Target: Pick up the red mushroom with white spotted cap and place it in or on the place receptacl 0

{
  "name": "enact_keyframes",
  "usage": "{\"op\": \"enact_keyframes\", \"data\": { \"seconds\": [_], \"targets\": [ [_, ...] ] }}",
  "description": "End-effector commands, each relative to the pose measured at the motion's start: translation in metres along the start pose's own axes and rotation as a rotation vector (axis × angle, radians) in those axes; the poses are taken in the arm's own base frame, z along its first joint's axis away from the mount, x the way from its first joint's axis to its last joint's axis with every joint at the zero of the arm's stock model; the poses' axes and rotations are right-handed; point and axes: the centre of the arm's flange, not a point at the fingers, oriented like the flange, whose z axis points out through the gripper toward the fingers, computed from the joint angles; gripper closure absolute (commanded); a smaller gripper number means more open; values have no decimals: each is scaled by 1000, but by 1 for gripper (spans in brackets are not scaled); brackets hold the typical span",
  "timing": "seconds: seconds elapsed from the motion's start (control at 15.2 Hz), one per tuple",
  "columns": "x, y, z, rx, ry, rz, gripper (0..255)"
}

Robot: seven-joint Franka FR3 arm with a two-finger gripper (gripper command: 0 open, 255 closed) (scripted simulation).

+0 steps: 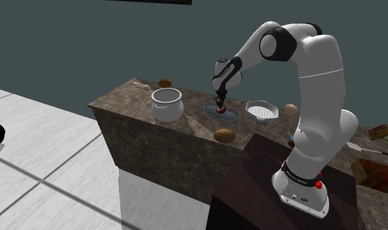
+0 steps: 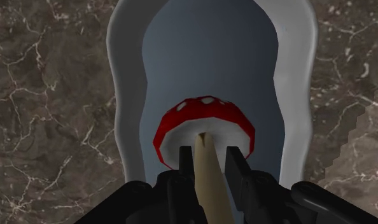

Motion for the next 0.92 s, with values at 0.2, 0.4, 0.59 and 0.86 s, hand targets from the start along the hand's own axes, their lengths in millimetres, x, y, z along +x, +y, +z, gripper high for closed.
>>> {"op": "enact_keyframes", "data": {
  "seconds": [0.2,0.4,0.59,0.86],
  "targets": [
    [0,0,0,0,0,0,0],
    [0,0,-13,0,0,0,0],
    [0,0,-50,0,0,0,0],
    [0,0,-50,0,0,0,0]
  ]
}}
